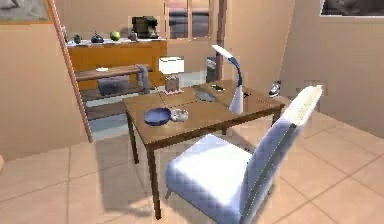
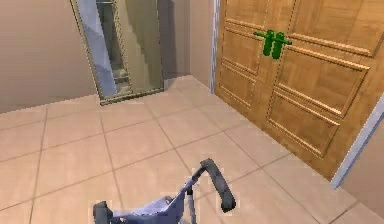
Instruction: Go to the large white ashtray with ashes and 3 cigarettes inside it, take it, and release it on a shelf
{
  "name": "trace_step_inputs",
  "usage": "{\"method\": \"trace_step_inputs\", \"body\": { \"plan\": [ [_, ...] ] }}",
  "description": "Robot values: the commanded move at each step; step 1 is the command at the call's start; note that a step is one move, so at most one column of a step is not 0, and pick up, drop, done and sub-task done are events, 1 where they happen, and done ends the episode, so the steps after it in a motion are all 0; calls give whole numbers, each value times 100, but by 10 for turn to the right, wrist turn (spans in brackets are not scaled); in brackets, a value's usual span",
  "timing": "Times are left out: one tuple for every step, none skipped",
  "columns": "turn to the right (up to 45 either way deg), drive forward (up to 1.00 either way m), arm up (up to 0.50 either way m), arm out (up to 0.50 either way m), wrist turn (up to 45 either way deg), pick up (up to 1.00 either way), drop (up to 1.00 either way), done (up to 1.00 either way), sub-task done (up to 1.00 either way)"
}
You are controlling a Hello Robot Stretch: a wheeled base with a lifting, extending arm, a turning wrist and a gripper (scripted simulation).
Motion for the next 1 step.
{"method": "trace_step_inputs", "body": {
  "plan": [
    [0, 45, 0, 0, 0, 0, 0, 0, 0]
  ]
}}
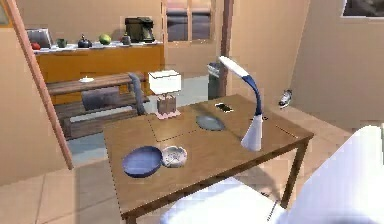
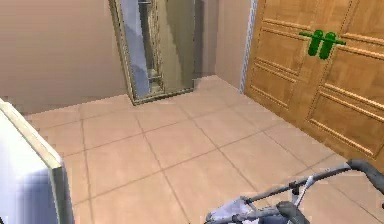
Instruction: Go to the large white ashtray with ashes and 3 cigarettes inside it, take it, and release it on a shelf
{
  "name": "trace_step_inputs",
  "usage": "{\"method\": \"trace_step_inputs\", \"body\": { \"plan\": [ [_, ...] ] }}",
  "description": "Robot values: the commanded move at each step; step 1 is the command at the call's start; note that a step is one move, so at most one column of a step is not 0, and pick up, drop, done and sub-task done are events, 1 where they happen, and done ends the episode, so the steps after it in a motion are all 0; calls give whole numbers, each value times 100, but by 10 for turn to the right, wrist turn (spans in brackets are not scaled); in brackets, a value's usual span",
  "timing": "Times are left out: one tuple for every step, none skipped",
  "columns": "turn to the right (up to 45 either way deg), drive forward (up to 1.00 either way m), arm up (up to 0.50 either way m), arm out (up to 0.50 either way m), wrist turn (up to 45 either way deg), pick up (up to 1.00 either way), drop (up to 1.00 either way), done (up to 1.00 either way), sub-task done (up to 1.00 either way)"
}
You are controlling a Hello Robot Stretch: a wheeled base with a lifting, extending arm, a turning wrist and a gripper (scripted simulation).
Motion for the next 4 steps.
{"method": "trace_step_inputs", "body": {
  "plan": [
    [-450, 0, 0, 0, 0, 0, 0, 0, 0],
    [-450, 0, 0, 0, 0, 0, 0, 0, 0],
    [0, 0, 50, 0, 0, 0, 0, 0, 0],
    [0, 0, 36, 0, 0, 0, 0, 0, 0]
  ]
}}
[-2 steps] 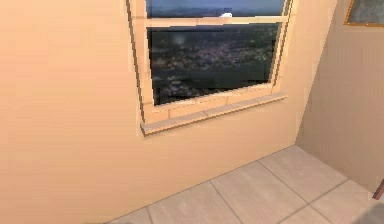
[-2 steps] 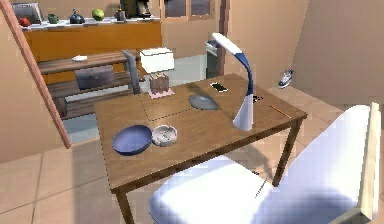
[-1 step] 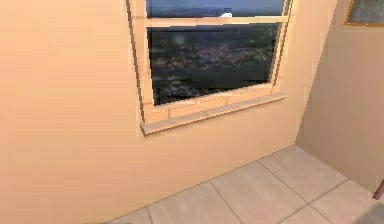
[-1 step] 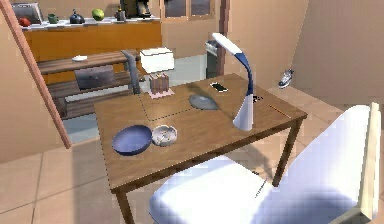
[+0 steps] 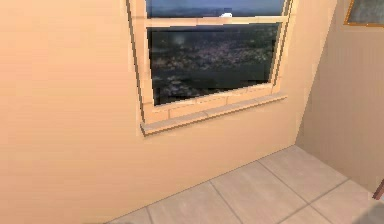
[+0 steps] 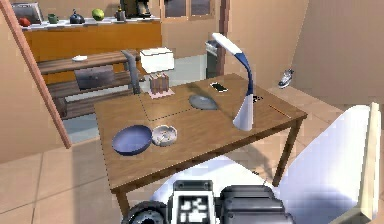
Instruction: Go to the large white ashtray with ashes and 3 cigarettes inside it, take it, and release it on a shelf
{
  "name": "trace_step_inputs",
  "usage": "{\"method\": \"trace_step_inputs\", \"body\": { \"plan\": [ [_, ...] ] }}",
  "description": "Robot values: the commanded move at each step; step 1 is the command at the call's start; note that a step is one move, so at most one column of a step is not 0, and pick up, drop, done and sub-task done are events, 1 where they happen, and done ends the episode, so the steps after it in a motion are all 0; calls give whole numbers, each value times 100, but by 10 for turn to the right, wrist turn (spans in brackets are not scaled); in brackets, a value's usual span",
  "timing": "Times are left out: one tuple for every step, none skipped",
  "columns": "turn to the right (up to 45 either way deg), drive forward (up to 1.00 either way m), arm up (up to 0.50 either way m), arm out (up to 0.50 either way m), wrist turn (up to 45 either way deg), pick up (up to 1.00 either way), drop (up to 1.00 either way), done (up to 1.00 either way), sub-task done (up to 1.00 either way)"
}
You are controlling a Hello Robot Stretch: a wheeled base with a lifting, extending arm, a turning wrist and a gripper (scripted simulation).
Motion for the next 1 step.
{"method": "trace_step_inputs", "body": {
  "plan": [
    [0, 0, 0, 50, 0, 0, 0, 0, 0]
  ]
}}
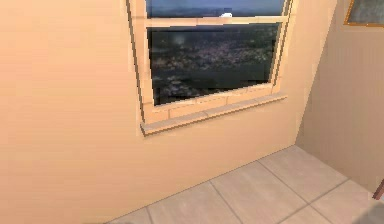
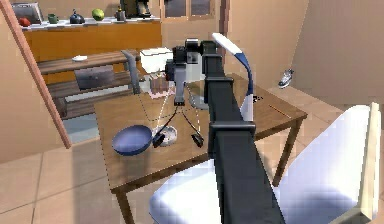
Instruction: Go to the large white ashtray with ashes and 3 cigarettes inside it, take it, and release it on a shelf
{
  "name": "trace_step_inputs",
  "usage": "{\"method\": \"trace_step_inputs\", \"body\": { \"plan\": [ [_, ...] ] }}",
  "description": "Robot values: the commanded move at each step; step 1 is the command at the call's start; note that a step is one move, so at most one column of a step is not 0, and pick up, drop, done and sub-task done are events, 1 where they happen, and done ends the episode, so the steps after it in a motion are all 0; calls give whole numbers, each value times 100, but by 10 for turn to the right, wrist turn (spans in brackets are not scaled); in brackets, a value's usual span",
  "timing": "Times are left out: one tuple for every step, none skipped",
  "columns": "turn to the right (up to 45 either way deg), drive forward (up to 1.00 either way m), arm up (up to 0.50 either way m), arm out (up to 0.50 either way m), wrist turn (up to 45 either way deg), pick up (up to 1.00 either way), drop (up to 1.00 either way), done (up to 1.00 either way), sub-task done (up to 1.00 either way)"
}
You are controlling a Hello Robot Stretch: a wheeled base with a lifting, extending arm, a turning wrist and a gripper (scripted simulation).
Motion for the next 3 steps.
{"method": "trace_step_inputs", "body": {
  "plan": [
    [0, 0, 0, 0, 450, 0, 0, 0, 0],
    [0, 0, 0, 0, 450, 0, 0, 0, 0],
    [0, 0, 0, 0, 450, 0, 0, 0, 0]
  ]
}}
